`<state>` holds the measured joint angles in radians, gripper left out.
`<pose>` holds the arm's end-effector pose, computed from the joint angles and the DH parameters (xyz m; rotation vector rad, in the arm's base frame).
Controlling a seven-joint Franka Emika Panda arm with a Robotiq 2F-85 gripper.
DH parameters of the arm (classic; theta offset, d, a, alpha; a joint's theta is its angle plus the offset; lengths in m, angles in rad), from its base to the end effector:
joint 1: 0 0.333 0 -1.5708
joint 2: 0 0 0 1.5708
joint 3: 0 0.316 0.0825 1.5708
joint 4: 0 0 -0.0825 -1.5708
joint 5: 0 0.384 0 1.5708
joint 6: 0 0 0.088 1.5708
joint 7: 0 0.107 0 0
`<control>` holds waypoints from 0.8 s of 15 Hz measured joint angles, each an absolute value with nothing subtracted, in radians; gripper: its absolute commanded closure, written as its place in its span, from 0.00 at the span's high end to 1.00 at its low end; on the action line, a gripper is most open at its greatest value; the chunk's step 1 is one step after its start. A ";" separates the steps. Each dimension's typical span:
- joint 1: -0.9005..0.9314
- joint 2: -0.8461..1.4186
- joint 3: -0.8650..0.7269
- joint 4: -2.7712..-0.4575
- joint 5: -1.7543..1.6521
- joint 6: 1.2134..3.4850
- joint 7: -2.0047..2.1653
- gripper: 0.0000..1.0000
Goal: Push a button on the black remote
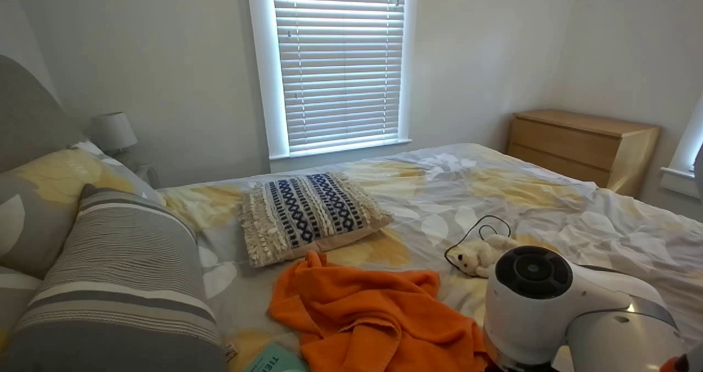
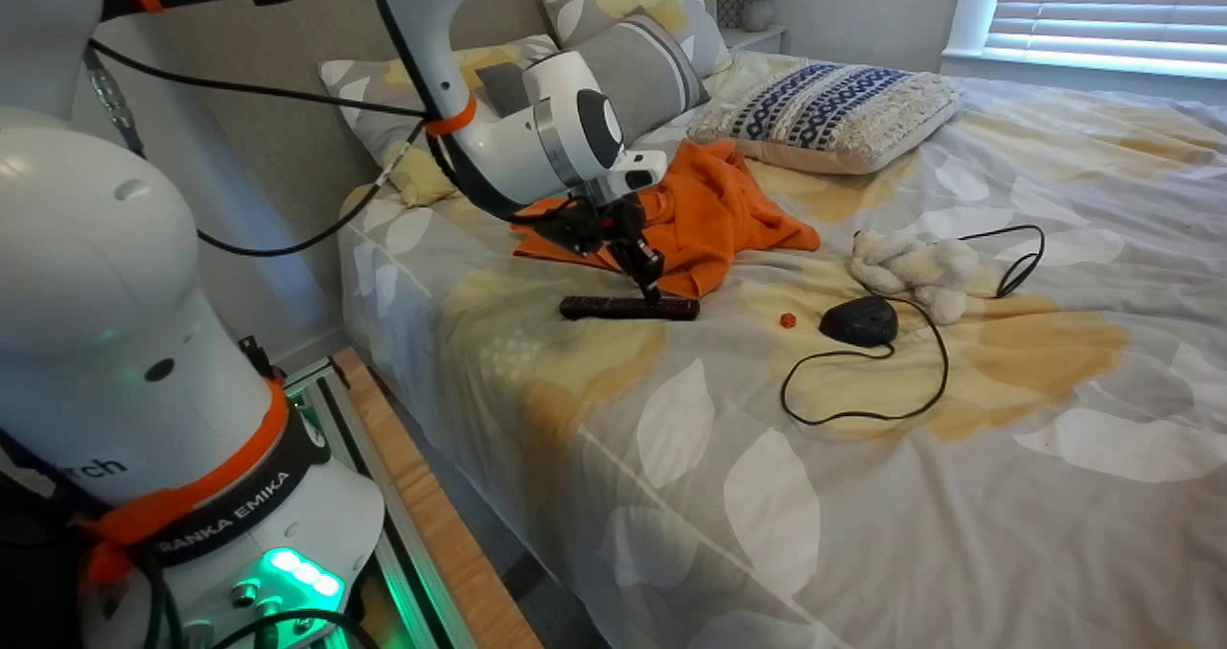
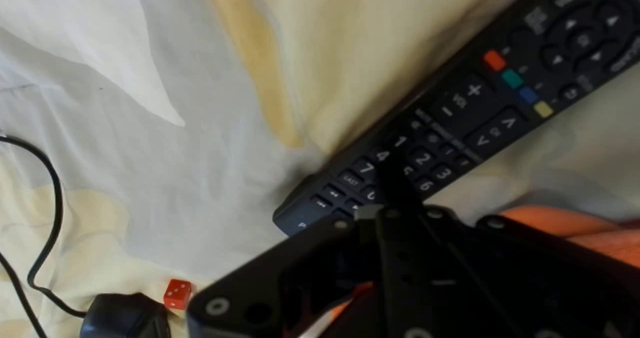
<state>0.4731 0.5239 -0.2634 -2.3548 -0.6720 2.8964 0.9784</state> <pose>0.4733 0.1261 0.1116 2.8830 -0.1130 0.2327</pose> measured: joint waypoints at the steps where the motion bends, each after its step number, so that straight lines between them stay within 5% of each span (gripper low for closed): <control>1: 0.477 0.524 -0.265 -2.355 -0.672 2.896 0.980 0.00; 12: 0.489 0.548 -0.271 -2.347 -0.672 2.895 0.982 0.00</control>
